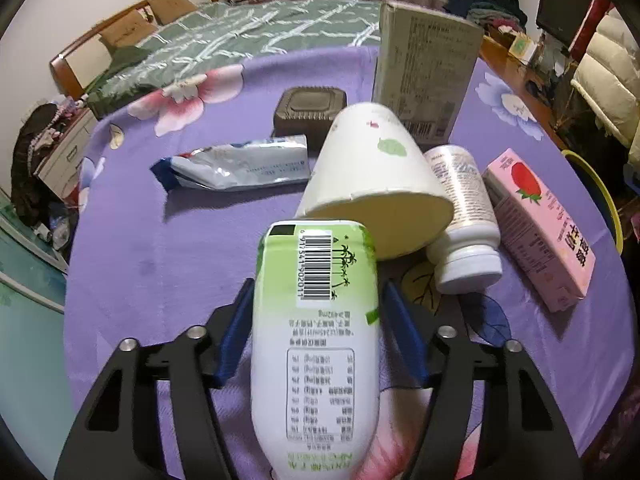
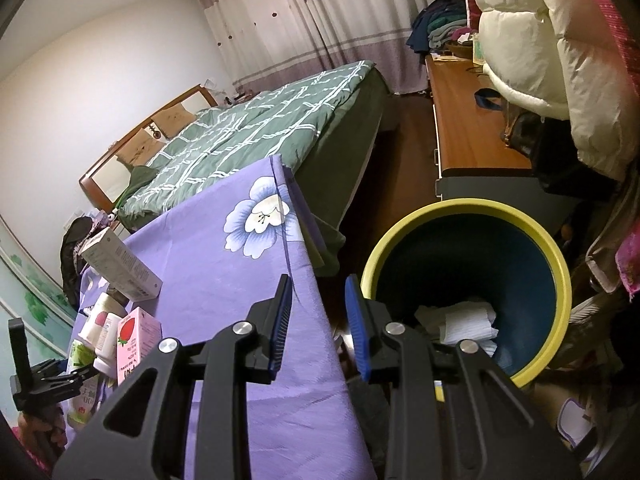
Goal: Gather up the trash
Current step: 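Grasp the green-and-white lotion bottle with the left gripper and lift it, then carry the lotion bottle over the bin and open the left gripper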
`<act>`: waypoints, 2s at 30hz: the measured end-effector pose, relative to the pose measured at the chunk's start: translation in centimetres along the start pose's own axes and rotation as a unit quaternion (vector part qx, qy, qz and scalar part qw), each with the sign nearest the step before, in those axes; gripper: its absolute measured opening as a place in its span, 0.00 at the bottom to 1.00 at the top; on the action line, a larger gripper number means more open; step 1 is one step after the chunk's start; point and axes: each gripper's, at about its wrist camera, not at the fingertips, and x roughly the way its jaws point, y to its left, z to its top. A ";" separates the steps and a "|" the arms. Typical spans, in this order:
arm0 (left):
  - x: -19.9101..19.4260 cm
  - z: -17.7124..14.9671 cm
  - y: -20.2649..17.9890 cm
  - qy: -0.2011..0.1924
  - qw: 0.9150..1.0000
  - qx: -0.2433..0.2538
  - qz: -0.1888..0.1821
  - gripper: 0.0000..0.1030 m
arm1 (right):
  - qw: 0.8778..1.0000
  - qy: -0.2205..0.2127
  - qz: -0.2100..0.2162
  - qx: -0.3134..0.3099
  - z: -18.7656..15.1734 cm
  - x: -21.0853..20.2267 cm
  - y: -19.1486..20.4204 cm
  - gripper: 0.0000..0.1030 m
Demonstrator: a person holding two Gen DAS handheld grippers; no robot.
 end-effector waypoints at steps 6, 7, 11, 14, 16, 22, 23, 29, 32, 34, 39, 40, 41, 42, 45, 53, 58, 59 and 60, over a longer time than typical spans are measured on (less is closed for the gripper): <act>0.4 0.2 0.1 0.008 1.000 0.006 -0.011 0.49 | 1.000 0.001 0.004 -0.005 0.0 -0.1 0.7 0.26; 0.1 0.1 0.2 0.004 1.000 0.004 -0.012 0.49 | 1.000 0.000 0.005 -0.005 0.0 -0.2 0.7 0.26; -2.4 -0.4 0.4 -0.025 1.000 -0.010 -0.014 0.49 | 1.000 -0.004 0.011 -0.008 0.0 -0.8 1.0 0.26; -4.9 -1.0 0.1 -0.050 0.999 -0.014 -0.018 0.49 | 1.000 -0.010 0.016 -0.007 -0.1 -1.5 1.0 0.26; -6.4 -1.2 -0.5 -0.065 0.998 -0.011 -0.017 0.49 | 1.000 -0.014 0.020 -0.004 -0.2 -2.0 0.7 0.26; -10.3 -1.7 -3.1 -0.100 0.995 0.011 -0.016 0.49 | 0.999 -0.026 0.029 0.003 -0.6 -3.9 -0.1 0.26; -10.9 -1.8 -3.6 -0.106 0.994 0.014 -0.014 0.49 | 0.999 -0.027 0.031 0.004 -0.6 -4.2 -0.3 0.26; -12.9 -2.7 -6.7 -0.125 0.992 0.032 -0.018 0.49 | 0.999 -0.029 0.040 0.007 -1.2 -5.4 -1.5 0.26; -13.9 -2.9 -8.3 -0.131 0.990 0.043 -0.027 0.49 | 0.999 -0.031 0.041 0.009 -1.3 -5.8 -2.1 0.26; -14.5 -2.8 -9.5 -0.137 0.989 0.052 -0.033 0.49 | 0.999 -0.035 0.032 0.009 -1.5 -6.1 -2.6 0.26; -16.2 -1.9 -13.7 -0.156 0.982 0.082 -0.063 0.49 | 0.999 -0.044 0.002 0.012 -1.7 -7.0 -4.6 0.26; -16.4 -1.5 -15.0 -0.160 0.980 0.091 -0.077 0.49 | 0.999 -0.046 -0.008 0.013 -1.7 -7.2 -5.0 0.26; -16.4 -1.1 -16.0 -0.161 0.978 0.097 -0.085 0.49 | 0.999 -0.048 -0.016 0.013 -1.8 -7.4 -5.4 0.26; -16.5 -0.8 -16.9 -0.163 0.977 0.102 -0.093 0.49 | 0.998 -0.049 -0.026 0.014 -1.9 -7.6 -5.9 0.26; -16.2 1.0 -20.6 -0.165 0.970 0.123 -0.131 0.49 | 0.997 -0.053 -0.055 0.016 -2.2 -8.0 -7.4 0.26; -13.5 5.8 -30.4 -0.159 0.954 0.165 -0.192 0.49 | 0.994 -0.052 -0.089 0.036 -2.7 -8.5 -11.3 0.31; -10.4 8.8 -36.5 -0.153 0.948 0.181 -0.214 0.49 | 0.992 -0.050 -0.100 0.052 -3.0 -8.8 -13.6 0.31; -9.6 9.4 -37.9 -0.149 0.947 0.185 -0.218 0.49 | 0.992 -0.050 -0.102 0.055 -3.0 -8.8 -13.9 0.31; -9.0 9.6 -38.8 -0.147 0.946 0.188 -0.220 0.49 | 0.992 -0.049 -0.104 0.060 -3.1 -8.8 -14.4 0.32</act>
